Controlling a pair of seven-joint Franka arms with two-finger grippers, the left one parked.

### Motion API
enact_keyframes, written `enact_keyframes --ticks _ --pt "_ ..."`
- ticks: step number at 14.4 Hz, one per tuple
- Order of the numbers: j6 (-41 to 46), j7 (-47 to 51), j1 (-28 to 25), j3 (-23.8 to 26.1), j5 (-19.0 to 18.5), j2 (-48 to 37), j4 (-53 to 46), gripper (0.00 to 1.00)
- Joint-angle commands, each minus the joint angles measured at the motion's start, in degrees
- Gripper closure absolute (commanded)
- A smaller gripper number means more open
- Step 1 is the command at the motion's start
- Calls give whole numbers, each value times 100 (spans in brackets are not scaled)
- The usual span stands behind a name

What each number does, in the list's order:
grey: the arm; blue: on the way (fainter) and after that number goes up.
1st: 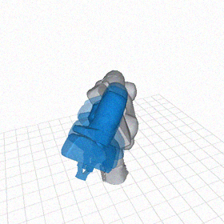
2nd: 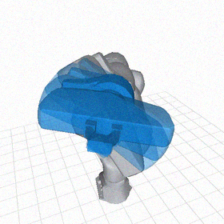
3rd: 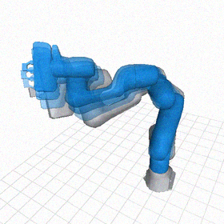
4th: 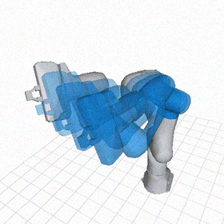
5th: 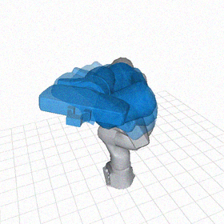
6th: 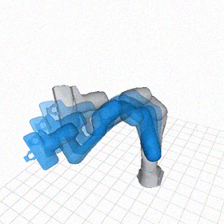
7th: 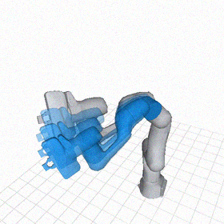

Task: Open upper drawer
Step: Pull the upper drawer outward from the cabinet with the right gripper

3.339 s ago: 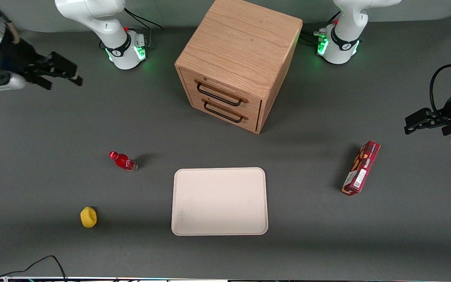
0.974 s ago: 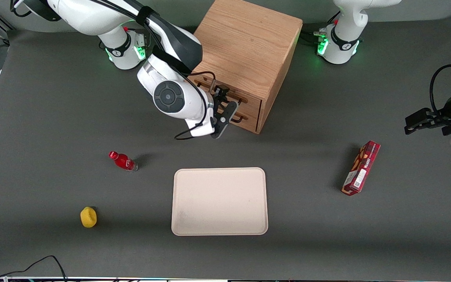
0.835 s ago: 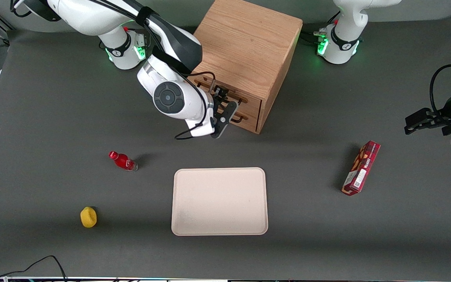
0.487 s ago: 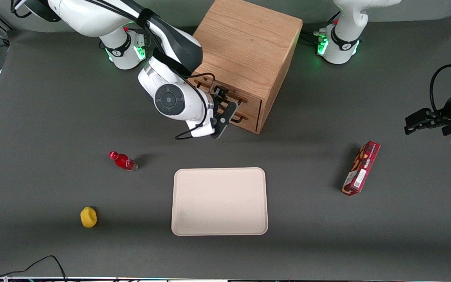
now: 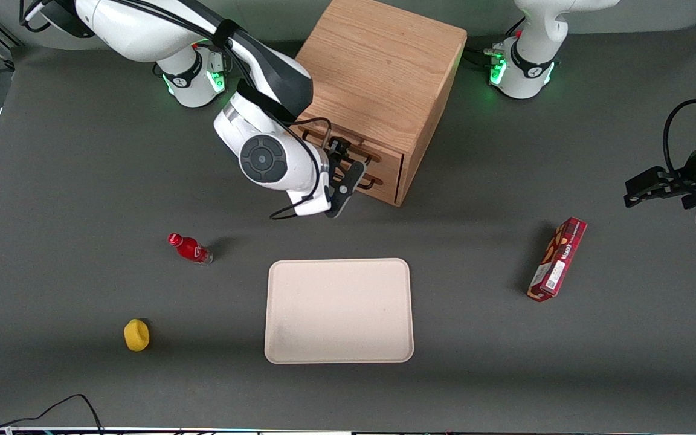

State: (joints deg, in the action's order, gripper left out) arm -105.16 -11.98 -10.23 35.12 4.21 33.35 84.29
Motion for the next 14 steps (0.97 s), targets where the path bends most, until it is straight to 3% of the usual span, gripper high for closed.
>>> enact_keyframes --ticks 1,7,14 --pt "22 -112 65 -135 -236 373 -571 0" --pt "531 -595 91 -365 -245 742 -1431 0" --pt "558 -1210 91 -576 -289 857 -1599 0"
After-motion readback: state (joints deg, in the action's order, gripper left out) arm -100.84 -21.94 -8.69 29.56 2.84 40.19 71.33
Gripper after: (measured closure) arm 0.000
